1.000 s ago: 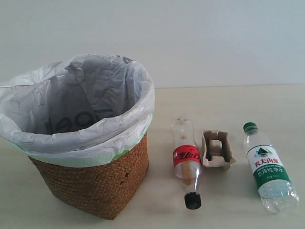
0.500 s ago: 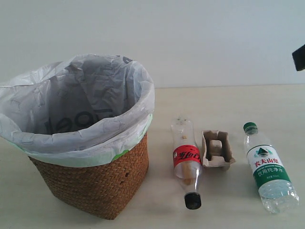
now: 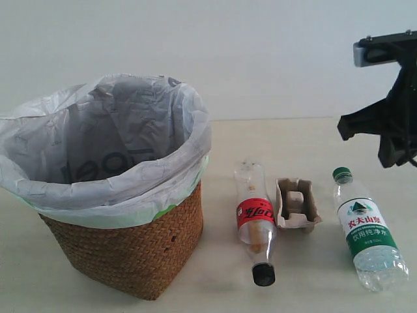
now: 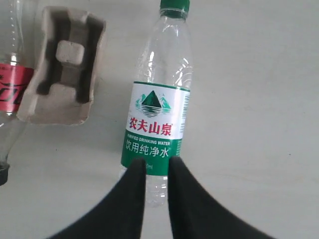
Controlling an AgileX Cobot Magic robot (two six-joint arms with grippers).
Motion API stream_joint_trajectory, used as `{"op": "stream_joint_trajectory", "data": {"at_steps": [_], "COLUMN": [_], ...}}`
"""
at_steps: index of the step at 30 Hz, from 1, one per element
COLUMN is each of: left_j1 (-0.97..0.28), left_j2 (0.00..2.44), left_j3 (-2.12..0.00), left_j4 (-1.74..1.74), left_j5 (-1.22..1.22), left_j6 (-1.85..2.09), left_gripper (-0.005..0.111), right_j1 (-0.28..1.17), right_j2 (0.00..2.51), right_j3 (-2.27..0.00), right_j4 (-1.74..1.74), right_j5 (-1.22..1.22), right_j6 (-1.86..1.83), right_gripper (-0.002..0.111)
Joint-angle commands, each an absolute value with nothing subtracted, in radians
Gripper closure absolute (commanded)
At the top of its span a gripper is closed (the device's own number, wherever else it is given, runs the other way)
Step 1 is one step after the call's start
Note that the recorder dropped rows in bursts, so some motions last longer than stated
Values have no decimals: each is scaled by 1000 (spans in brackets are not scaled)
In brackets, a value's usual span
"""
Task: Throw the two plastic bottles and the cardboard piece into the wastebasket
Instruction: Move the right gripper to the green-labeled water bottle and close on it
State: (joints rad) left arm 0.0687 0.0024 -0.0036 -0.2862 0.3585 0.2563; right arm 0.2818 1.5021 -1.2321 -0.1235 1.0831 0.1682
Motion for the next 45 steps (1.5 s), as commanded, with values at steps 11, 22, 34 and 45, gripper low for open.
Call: {"op": "stream_joint_trajectory", "data": {"at_steps": [11,22,34,45], "left_j1": [71,71,71,71], "left_j2": [0,0,0,0], "left_j3": [0,0,0,0], "left_j4": [-281,-281,-281,-281], "left_j5": [359,359,359,359], "left_j6": [261,261,261,261], "left_gripper": [103,103,103,103], "right_j1": [279,279,279,279], "right_j2": [1631,1654,1701,1734], "right_j3": [-1187,-1070,-1027,-997], "right_j4": [-130,-130,-130,-144], "right_j5": [1018,895,834,776], "right_j6": [226,250,260,273], "right_gripper": [53,42,42,42]}}
